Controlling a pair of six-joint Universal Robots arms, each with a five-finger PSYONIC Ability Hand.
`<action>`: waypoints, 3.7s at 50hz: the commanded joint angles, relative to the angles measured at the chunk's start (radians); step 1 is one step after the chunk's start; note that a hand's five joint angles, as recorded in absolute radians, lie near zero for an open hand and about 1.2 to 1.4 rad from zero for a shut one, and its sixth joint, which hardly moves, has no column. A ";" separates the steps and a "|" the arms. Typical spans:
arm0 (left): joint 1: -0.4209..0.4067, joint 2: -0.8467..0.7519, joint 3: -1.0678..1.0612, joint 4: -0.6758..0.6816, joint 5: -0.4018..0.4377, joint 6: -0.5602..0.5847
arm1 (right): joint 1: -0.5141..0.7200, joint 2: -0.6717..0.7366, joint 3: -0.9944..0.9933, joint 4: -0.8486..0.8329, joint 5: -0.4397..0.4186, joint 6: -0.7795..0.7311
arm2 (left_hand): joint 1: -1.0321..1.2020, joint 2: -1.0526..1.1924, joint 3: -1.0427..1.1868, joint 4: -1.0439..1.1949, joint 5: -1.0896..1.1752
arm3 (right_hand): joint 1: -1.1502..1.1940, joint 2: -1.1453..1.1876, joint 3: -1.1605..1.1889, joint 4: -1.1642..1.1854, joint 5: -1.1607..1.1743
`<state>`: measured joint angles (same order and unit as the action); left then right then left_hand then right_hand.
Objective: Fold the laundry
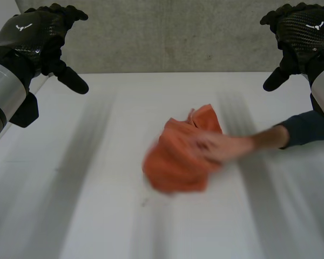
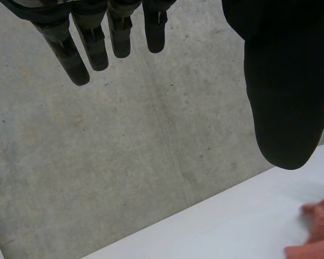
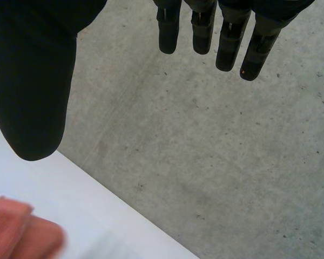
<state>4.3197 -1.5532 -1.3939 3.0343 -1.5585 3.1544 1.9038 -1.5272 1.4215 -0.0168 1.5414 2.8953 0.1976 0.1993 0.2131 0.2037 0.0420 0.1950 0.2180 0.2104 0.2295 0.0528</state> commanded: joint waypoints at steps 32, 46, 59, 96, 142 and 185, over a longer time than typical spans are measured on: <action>-0.126 -0.079 -0.063 0.001 0.055 0.000 | -0.014 0.007 0.013 0.047 -0.072 -0.026 | -0.023 -0.025 -0.039 -0.029 -0.042 | -0.020 -0.044 -0.036 -0.055 -0.053; -0.439 -0.467 0.026 0.029 0.092 0.101 | -0.123 0.007 0.224 0.086 -0.103 -0.131 | -0.011 -0.012 -0.026 -0.017 -0.030 | -0.020 -0.044 -0.036 -0.055 -0.053; -0.506 -0.691 0.076 0.129 0.078 0.312 | -0.155 0.220 0.396 -0.103 -0.257 -0.130 | 0.514 0.512 0.499 0.508 0.495 | -0.020 -0.044 -0.036 -0.055 -0.053; -0.132 -0.254 -0.200 0.276 -0.064 0.233 | -0.025 0.366 -0.046 -0.028 -0.126 0.104 | 1.184 1.183 1.169 1.178 1.165 | 1.201 1.178 1.186 1.167 1.169; -0.209 -0.145 -0.438 0.121 0.134 0.691 | 0.040 0.346 0.157 0.026 -0.132 0.007 | 0.310 0.308 0.294 0.303 0.291 | 0.774 0.751 0.758 0.739 0.741; 0.017 -0.381 -0.317 0.167 -0.064 0.739 | 0.228 0.452 0.123 -0.025 -0.299 -0.444 | 0.321 0.320 0.306 0.315 0.302 | 0.345 0.322 0.330 0.310 0.313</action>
<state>4.3132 -1.9347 -1.7126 3.2012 -1.6228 3.8932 2.1292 -1.1847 1.6048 -0.0450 1.2299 2.5991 0.4279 0.4314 0.4279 0.4312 0.2597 0.4410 0.5048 0.4987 0.4949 0.3228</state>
